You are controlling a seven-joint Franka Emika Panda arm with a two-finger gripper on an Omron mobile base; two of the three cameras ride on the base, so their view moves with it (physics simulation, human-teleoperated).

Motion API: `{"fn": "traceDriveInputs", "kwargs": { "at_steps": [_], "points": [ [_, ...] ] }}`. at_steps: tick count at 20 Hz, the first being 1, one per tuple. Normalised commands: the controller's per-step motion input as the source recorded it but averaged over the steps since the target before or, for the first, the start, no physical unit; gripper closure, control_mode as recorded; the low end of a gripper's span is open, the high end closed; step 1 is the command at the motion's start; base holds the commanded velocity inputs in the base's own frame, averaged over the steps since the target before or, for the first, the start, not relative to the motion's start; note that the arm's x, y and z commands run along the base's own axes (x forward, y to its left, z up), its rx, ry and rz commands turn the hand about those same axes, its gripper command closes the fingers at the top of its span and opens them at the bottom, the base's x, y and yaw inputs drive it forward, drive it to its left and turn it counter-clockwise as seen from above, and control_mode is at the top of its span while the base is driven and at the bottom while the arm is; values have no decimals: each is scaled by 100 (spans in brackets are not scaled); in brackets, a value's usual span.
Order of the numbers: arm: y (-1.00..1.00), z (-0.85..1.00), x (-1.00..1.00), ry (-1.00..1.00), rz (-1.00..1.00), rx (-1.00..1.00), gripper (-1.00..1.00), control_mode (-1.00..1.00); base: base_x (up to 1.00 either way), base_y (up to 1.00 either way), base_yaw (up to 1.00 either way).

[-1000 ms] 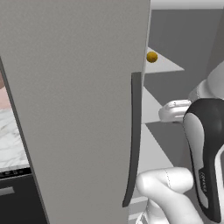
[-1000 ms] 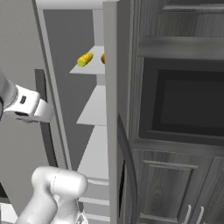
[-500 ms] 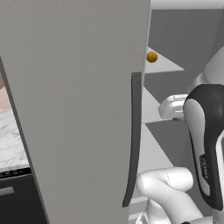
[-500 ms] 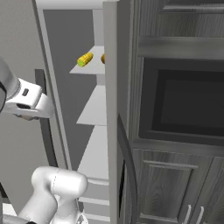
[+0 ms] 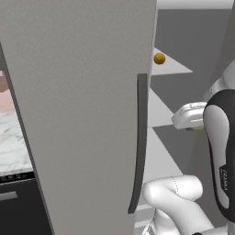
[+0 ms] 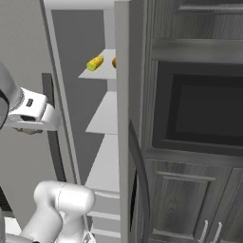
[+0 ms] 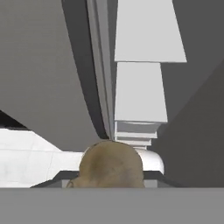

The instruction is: Take the lemon, garlic, and corn from the freezer and place them in the bowl on the counter.

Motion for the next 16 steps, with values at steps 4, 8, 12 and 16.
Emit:
{"fn": "traceDriveInputs", "kwargs": {
  "at_steps": [4, 8, 12, 16],
  "points": [
    [0, 0, 0, 0, 0, 0, 100, 100, -63, 43, 5],
    [0, 0, 0, 0, 0, 0, 100, 100, -22, 100, 3],
    [0, 0, 0, 0, 0, 0, 100, 100, 0, 100, 0],
    [0, 0, 0, 0, 0, 0, 100, 100, 7, 100, 0]
  ]
}}
